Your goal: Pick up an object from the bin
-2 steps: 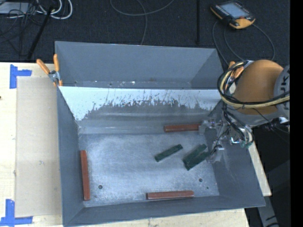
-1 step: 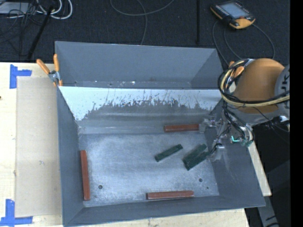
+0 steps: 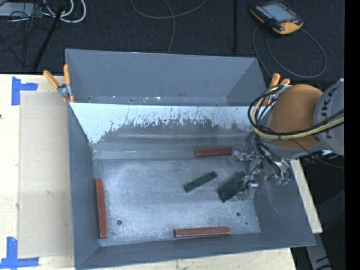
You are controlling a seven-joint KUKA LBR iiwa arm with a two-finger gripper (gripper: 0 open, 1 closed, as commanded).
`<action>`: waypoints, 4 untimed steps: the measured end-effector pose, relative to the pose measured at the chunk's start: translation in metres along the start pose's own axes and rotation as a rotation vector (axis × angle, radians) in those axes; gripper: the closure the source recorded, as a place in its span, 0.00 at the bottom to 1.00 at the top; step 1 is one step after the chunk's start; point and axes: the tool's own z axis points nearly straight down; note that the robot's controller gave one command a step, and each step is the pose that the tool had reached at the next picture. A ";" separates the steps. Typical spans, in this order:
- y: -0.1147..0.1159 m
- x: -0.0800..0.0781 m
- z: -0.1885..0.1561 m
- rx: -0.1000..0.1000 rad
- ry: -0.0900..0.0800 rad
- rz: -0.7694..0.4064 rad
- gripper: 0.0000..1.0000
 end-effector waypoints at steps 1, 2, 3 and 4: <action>0.014 0.022 0.029 -0.003 0.008 -0.091 1.00; 0.014 0.022 0.029 -0.003 0.008 -0.092 1.00; 0.025 0.002 -0.115 -0.002 0.003 -0.083 1.00; 0.025 0.002 -0.114 -0.002 0.005 -0.084 0.00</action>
Offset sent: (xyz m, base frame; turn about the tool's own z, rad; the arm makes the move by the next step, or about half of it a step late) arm 0.0000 0.0000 0.0000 0.0000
